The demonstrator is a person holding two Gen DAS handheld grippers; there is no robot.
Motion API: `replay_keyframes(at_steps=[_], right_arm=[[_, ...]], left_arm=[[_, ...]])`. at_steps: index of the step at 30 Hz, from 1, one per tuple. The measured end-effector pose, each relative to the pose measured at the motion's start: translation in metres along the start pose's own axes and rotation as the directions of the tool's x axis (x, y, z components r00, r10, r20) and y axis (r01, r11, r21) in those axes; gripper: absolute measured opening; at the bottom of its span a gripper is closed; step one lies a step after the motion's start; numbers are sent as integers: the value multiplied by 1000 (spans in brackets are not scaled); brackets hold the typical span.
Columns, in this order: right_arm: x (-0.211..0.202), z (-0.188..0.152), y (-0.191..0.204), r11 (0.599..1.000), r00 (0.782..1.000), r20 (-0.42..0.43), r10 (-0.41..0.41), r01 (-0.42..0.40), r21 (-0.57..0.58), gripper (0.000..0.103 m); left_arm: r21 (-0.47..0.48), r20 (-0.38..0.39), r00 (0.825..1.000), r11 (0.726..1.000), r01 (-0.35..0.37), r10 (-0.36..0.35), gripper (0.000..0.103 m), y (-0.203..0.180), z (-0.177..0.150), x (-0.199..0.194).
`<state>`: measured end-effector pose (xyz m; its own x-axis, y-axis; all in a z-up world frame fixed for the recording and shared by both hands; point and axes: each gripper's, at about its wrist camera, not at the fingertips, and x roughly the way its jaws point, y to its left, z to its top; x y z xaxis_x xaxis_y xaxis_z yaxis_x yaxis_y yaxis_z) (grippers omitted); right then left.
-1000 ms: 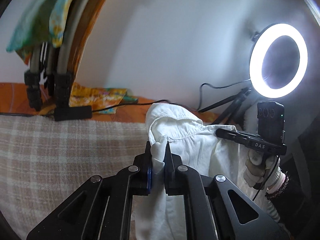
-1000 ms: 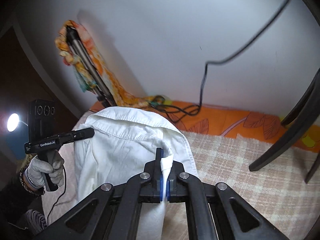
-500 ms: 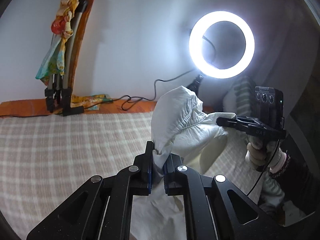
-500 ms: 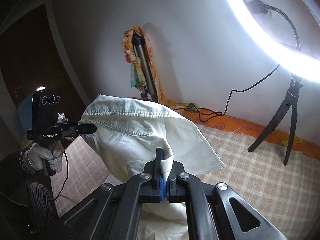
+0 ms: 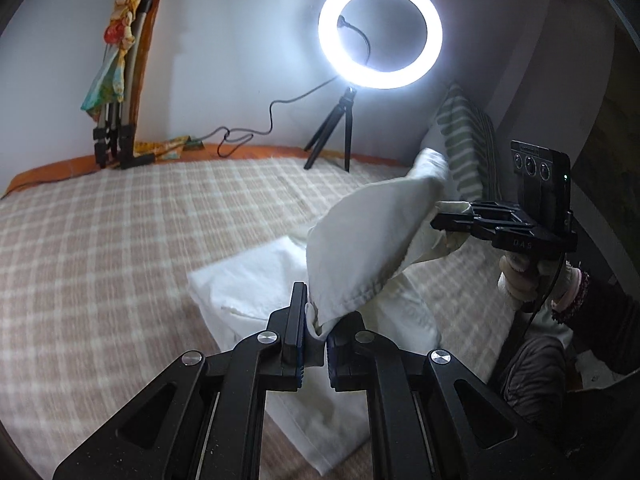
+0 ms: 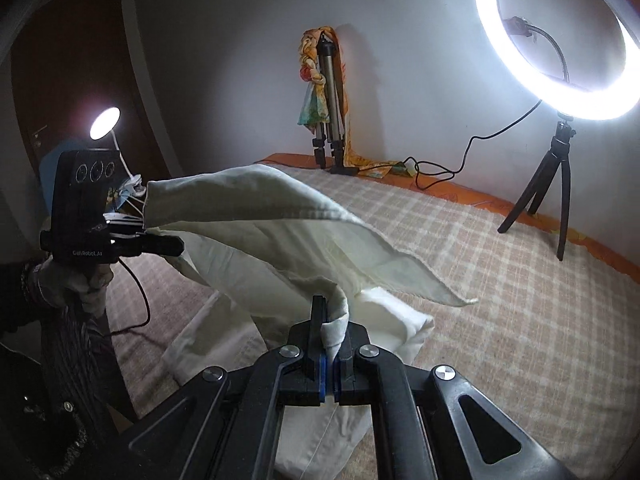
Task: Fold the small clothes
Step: 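Fold the collar end over onto the hem and open both tools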
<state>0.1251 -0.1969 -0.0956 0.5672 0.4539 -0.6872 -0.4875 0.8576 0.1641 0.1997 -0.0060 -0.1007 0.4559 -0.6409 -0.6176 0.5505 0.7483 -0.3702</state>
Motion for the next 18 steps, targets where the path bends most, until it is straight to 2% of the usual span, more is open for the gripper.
replay_keyframes(at_steps=[4,8,13,16,18], right_arm=[[8,-33,13,1000,999,-27,-28,28,-12,0],[11,-60,28,997,998,-40,-53,51,-65,1],[9,-75,34,988,993,-63,-96,87,-131,1],[4,-84,38,978,988,-111,-109,87,-189,8],[-4,-95,44,968,982,-149,-116,78,-239,16]], left_arm=[[5,-44,999,1000,-17,18,7,-4,-23,4],[86,-82,995,995,-56,63,7,-16,-45,8],[168,-128,989,984,-56,78,7,-32,-64,12],[242,-165,982,969,-52,94,7,-44,-71,15],[277,-187,976,959,-52,107,14,-49,-75,11]])
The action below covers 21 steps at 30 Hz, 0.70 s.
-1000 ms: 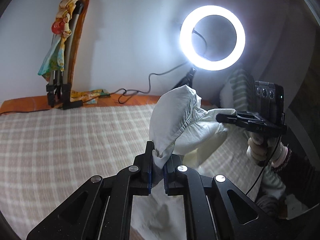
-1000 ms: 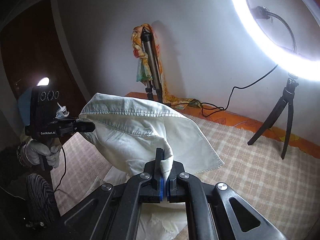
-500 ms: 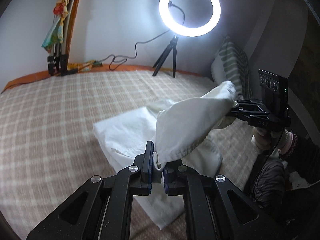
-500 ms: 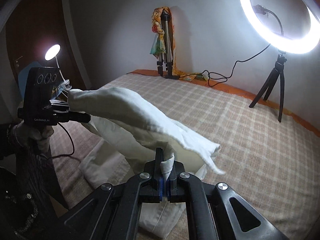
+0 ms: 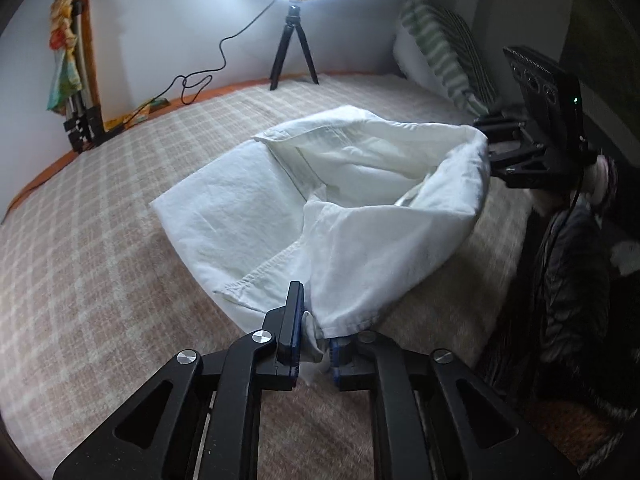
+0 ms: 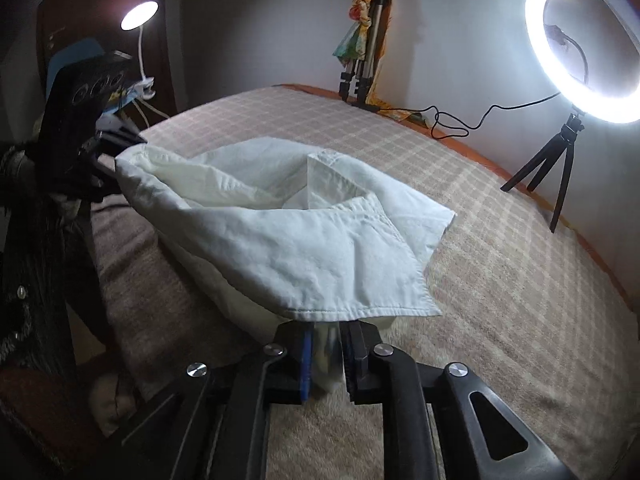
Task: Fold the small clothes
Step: 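Fold the collar end over onto the hem and open both tools, then move both open tools to the folded shirt's side edge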
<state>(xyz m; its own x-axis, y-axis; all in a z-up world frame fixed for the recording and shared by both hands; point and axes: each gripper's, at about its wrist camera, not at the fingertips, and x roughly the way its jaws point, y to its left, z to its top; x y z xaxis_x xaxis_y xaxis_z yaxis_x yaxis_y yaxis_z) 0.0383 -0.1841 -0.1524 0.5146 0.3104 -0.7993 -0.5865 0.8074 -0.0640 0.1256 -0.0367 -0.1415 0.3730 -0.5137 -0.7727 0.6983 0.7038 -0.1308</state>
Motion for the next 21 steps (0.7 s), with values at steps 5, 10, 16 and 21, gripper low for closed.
replay_keyframes(at_steps=[5,10,16,21], right_arm=[[-35,-20,4,999,999,-37,30,-31,-42,22],[-72,-12,-21,995,995,81,57,-64,81,24],[-30,31,-27,993,994,113,-2,-11,114,24],[30,61,-37,980,995,100,-11,-9,200,24]], left_arm=[[-27,-23,999,999,44,-45,15,2,-8,-26],[-35,62,997,998,54,-52,15,3,0,-64],[-46,93,994,998,-47,51,15,16,28,-39],[-173,103,991,983,-67,85,15,41,45,-4]])
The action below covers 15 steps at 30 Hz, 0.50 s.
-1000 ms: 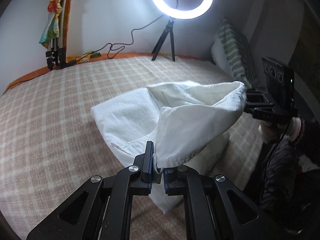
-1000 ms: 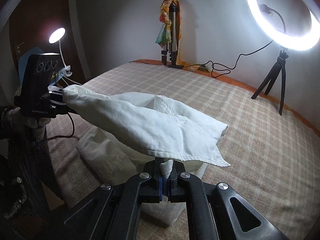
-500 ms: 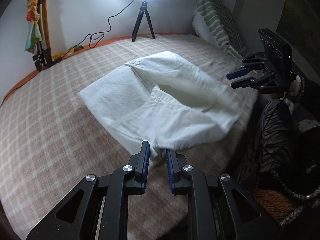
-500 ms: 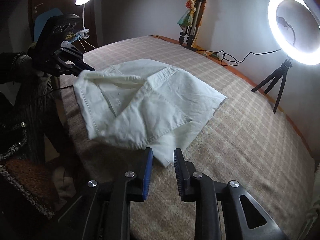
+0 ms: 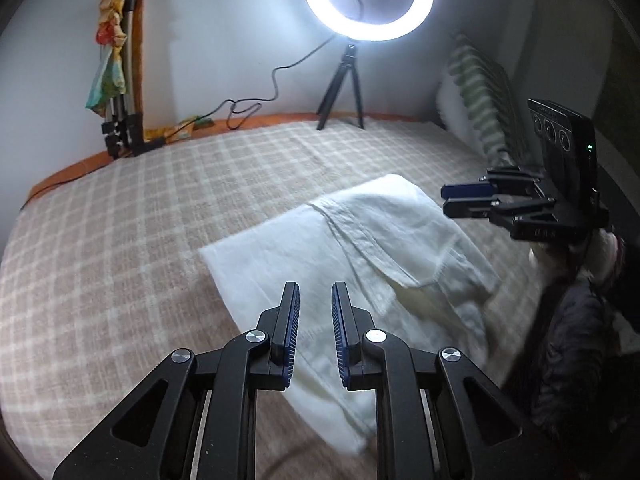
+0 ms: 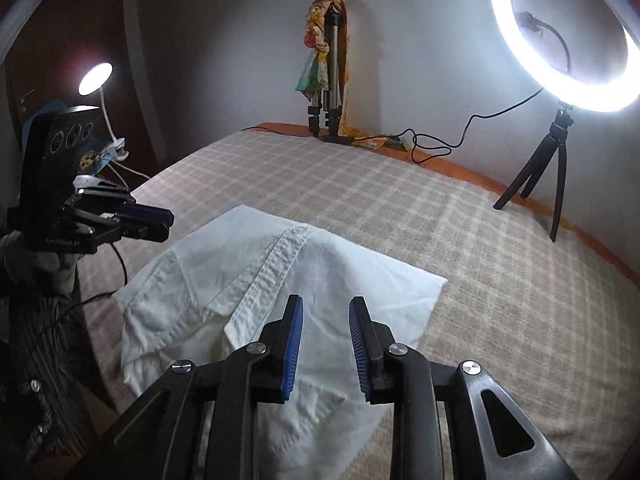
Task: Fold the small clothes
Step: 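Move both open tools to the folded shirt's side edge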
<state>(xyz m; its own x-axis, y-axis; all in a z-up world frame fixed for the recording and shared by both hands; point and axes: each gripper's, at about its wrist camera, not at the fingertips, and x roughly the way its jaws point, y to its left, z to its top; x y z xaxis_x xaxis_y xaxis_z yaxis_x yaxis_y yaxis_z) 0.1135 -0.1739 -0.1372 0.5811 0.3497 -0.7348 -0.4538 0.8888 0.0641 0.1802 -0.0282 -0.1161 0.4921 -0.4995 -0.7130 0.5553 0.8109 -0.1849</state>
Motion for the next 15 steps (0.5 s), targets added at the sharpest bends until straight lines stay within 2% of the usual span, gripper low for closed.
replay_keyframes(at_steps=[1,4,7,11,15], right_arm=[[10,5,-2,1000,1000,-5,-8,8,10,24],[42,17,-14,997,999,-37,-16,19,79,24],[66,19,-28,991,996,-86,-23,34,129,24],[75,7,-40,989,992,-127,-5,24,146,24],[78,-9,-58,976,993,-117,34,-7,217,24]], left_arm=[[-8,6,1000,1000,-26,27,15,2,4,8],[-80,18,1000,997,-17,18,15,12,15,27],[-76,-3,999,996,-49,49,15,16,19,49],[-58,-93,992,994,-94,89,15,20,1,79],[-48,-67,993,994,-102,99,15,22,-16,80]])
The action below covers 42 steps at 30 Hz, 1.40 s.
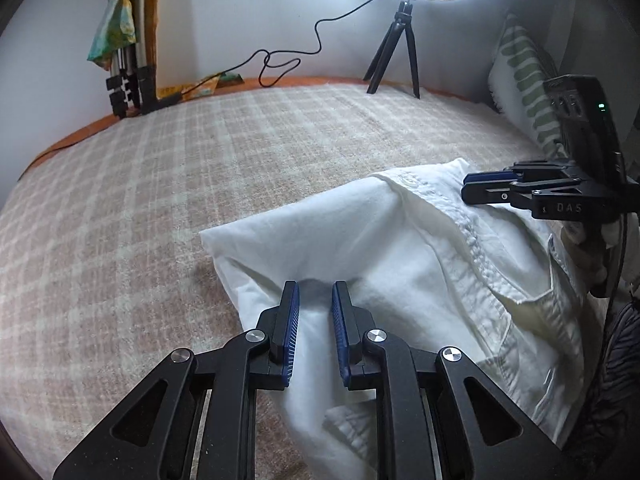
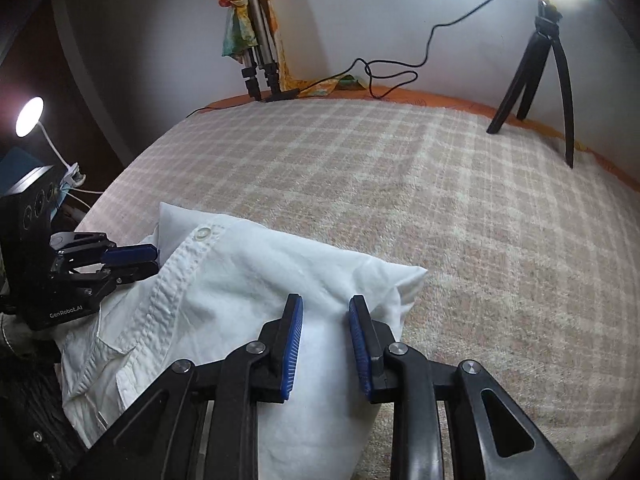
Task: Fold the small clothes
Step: 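Move both open tools to the folded shirt's side edge, then grasp the side edge with both tools and fold it over the shirt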
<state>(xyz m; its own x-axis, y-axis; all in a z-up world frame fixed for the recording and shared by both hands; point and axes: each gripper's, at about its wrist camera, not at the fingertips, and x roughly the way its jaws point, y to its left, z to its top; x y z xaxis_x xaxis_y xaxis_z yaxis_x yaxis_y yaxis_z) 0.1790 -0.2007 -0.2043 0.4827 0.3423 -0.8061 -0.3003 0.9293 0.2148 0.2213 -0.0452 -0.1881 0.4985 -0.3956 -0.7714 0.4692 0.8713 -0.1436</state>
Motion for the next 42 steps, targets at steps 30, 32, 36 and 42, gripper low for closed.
replay_keyframes(at_steps=[30,32,36,42], right_arm=[[-38,-26,-44,980,993,-69,91,-77,184,75],[-34,-26,-46,976,989,-86,117,-98,197,75],[-23,-25,-52,953,974,-95,204,-176,246,75],[-9,-29,-49,896,929,-76,363,-326,300,56]], left_arm=[[-195,26,997,978,76,-72,57,4,-25,-80],[-276,29,992,953,124,-121,57,16,-28,-78],[-456,34,967,857,241,-254,57,38,-38,-65],[-561,29,937,770,304,-349,57,47,-47,-38]])
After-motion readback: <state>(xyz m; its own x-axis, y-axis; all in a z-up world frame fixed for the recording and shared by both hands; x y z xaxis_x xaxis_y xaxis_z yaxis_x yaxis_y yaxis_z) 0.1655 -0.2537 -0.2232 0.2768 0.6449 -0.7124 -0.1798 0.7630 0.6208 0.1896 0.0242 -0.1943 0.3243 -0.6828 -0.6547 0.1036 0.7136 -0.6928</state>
